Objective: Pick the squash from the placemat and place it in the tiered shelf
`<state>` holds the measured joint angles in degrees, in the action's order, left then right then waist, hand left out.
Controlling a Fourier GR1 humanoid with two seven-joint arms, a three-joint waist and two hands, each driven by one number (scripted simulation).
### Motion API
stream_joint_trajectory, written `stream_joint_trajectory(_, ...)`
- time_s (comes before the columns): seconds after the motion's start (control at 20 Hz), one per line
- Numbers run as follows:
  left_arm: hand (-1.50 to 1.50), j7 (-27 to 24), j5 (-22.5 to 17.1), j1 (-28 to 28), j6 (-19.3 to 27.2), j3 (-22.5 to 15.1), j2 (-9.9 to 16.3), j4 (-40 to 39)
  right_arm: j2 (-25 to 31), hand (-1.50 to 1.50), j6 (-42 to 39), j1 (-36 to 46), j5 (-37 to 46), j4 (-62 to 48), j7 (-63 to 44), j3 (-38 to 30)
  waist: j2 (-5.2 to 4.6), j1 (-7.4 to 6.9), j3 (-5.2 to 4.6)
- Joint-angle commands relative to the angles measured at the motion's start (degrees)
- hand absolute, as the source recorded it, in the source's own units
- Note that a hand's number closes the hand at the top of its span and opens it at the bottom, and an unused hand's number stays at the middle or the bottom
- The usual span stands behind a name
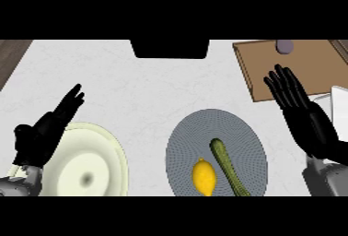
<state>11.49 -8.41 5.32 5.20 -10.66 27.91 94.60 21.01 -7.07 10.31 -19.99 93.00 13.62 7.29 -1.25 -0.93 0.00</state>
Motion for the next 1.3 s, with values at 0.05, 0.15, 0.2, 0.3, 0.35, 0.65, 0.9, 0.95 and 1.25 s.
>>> stream_joint_trajectory(0.05, 0.00, 1.87, -2.37, -2.07, 0.64, 3.00, -2.70, -5.31, 5.06, 1.50, -4.48, -0.66, 0.00, -3.67, 1.79, -5.19, 1.09, 0.97, 0.00)
stream_joint_trajectory(0.15, 0.00, 3.75, -5.23, -2.71, 2.53, 4.77, -5.05, -7.84, 9.19, 1.50, -3.61, -2.06, 1.31, -2.92, 2.56, -8.89, 1.00, 1.76, -0.04)
stream_joint_trajectory(0.2, 0.00, 4.23, -6.26, -4.90, 3.71, 6.21, -5.57, -9.57, 11.67, 1.50, -3.24, -1.83, 0.91, -2.53, 0.86, -11.15, 1.03, 1.85, -0.10)
stream_joint_trajectory(0.3, 0.00, 5.13, -6.48, -6.44, 3.74, 4.88, -6.32, -8.49, 21.65, 1.50, 2.95, -6.49, 18.35, -7.68, -3.78, -9.16, -0.13, 2.86, -1.26)
stream_joint_trajectory(0.35, 0.00, 4.76, -7.97, -6.56, 3.39, 5.30, -7.60, -9.85, 18.79, 1.50, 4.01, -8.36, 16.85, -11.61, -5.21, -8.82, -0.22, 1.76, -0.45)
stream_joint_trajectory(0.65, 0.00, 3.69, -9.56, -3.12, 1.50, 6.56, -9.05, -15.95, 13.47, -1.50, -5.56, -10.23, 10.64, -19.18, 7.19, -8.41, 0.81, 1.46, 0.05)
stream_joint_trajectory(0.9, 0.00, 5.01, -8.01, -1.54, 3.93, 4.93, -10.57, -15.91, 20.50, -1.50, -17.14, -10.45, 8.52, -12.67, 5.38, -7.07, 1.17, 2.00, -0.02)
stream_joint_trajectory(0.95, 0.00, 1.93, -6.65, -4.64, 4.67, 3.90, -11.71, -16.27, 20.44, -1.50, -17.10, -11.85, 9.57, -10.55, 4.13, -5.62, 1.25, 1.94, -0.06)
stream_joint_trajectory(1.25, 0.00, 4.77, -9.82, -5.37, 1.22, 6.87, -7.56, -14.83, 25.40, -1.50, -20.17, -11.14, 5.75, 4.16, -11.94, -4.72, 1.55, 1.94, -0.19)
